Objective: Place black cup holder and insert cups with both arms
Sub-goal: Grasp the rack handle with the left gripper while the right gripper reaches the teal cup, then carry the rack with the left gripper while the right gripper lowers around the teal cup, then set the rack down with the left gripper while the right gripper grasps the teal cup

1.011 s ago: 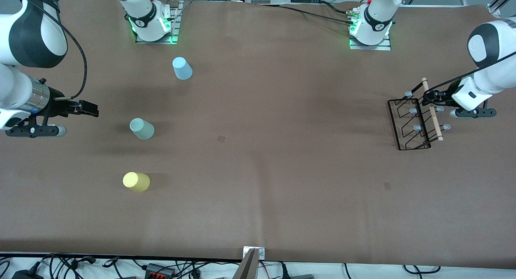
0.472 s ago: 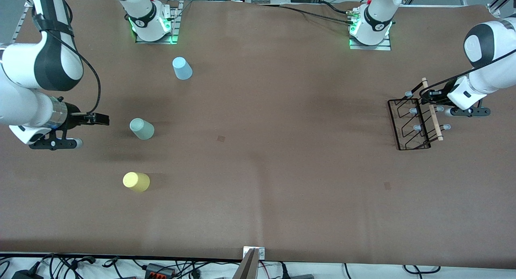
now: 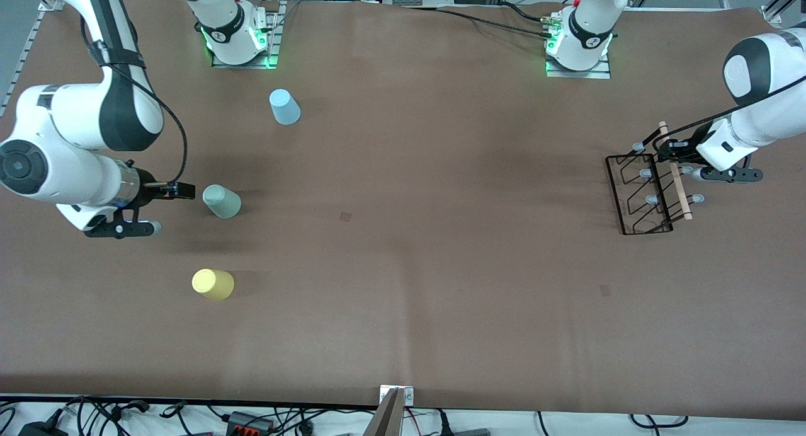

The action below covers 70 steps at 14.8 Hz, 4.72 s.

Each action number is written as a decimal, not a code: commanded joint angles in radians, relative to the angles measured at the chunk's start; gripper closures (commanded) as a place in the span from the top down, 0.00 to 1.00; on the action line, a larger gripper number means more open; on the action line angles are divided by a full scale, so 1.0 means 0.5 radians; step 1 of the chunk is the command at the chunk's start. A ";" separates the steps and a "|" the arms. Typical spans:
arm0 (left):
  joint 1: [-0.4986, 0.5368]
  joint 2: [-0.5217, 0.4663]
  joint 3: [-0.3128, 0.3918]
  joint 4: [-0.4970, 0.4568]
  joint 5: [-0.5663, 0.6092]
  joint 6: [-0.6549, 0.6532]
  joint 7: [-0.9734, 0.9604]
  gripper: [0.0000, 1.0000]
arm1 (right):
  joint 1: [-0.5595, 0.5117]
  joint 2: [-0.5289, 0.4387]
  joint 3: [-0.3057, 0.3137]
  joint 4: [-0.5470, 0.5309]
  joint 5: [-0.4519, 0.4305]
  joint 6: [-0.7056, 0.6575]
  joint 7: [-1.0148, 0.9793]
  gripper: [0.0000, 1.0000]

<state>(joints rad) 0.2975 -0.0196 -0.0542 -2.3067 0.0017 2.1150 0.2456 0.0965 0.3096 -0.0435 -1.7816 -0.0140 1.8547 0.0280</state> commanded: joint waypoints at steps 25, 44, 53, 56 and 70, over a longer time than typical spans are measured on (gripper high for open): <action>0.022 0.250 -0.710 1.130 -0.003 -1.220 -0.383 0.01 | 0.046 0.004 -0.008 -0.658 0.166 0.785 0.143 1.00; -1.006 1.052 -0.962 1.530 -0.289 -0.506 -1.915 0.01 | 0.043 0.065 -0.008 -0.695 0.166 0.856 0.143 0.75; -1.095 1.095 -0.962 1.530 -0.295 -0.420 -1.924 0.03 | 0.040 0.037 -0.008 -0.597 0.166 0.819 0.119 0.33; -1.120 1.119 -0.962 1.527 -0.292 -0.410 -1.924 0.03 | 0.040 0.016 -0.008 -0.374 0.166 0.578 0.110 0.33; -1.126 1.125 -0.962 1.472 -0.286 -0.434 -2.007 0.66 | 0.261 0.037 0.026 0.170 0.169 0.215 0.134 0.33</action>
<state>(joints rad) -0.2627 0.5557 -0.5369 -1.5756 -0.1317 1.9242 -0.7333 0.2117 0.3206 -0.0301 -1.7266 0.0577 1.9798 0.0931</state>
